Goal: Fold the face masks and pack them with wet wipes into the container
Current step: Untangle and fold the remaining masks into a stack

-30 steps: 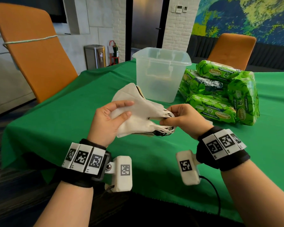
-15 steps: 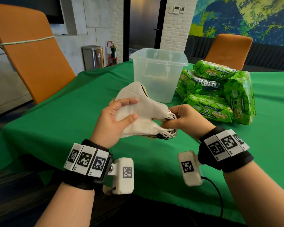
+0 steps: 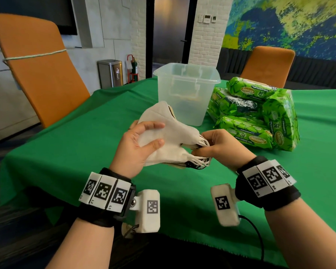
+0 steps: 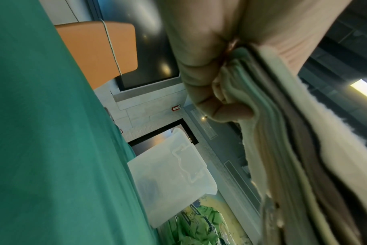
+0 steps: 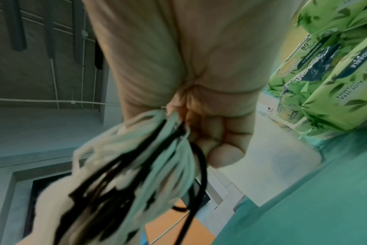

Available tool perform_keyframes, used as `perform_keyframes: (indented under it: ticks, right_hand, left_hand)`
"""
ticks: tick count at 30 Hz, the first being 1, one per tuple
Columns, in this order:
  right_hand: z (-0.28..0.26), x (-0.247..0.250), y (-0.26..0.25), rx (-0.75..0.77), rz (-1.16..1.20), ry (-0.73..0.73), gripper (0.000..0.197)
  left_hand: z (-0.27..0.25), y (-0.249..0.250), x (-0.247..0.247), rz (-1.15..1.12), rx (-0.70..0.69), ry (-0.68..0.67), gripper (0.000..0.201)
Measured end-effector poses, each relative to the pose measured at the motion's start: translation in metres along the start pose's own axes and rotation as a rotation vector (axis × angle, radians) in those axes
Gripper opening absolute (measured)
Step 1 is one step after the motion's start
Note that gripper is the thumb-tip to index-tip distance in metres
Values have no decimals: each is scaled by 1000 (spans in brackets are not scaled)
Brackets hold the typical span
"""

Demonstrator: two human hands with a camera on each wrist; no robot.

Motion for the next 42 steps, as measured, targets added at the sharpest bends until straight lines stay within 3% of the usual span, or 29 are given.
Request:
perform_keyframes:
  ticks: [5,7,10,15,19,22,27,30,33,35,37,42]
  right_hand:
    - [-2,-7,-3,-9,-38,-148,28]
    - [-3,-5,-5,-38,101,-178,47]
    - [4,-5,-12,-24,377,-107,71]
    - [10,-25,-20,-5,337,-105,33]
    - [12,-23,-13,4,369,24,14]
    - [13,-30,-12,27,518,113,14]
    - [13,-31,-12,-23,586,187,10]
    - [14,-2,-4,-145,376,217,9]
    - [23,48,17,-256,-146,222,11]
    - [33,72,40,-327,-641,83,21]
    - [39,75,61,-378,-916,-152,28]
    - [43,59,92,-458,-963,-394,39]
  left_hand:
    - [0,5,-12,25,-20,-67,24]
    - [2,6,-12,51,-42,-92,22]
    - [2,8,-20,93,-53,-170,20]
    - [0,10,-28,59,-53,-244,23]
    - [-2,-1,-15,-237,-4,2,28]
    - [-9,-8,-20,-422,29,115,35]
    - [-10,-10,-33,-358,41,108,41]
    - [-6,-15,-29,-316,110,127,38]
    - [-4,-14,-29,-274,145,122,38]
    - [-4,-13,-30,-258,154,129,40]
    - [-2,-14,-30,-245,163,124,41]
    - [0,-17,-32,-228,171,96,41]
Point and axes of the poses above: each hand's wrist, its own z-axis towards the middle knuckle, its own x-axis out of the back of the hand, y = z × x, the point moved 5 cm from there along z, towards the middle knuckle, and after that the axes turned 8 degrees about x, right-handed, at the moved point
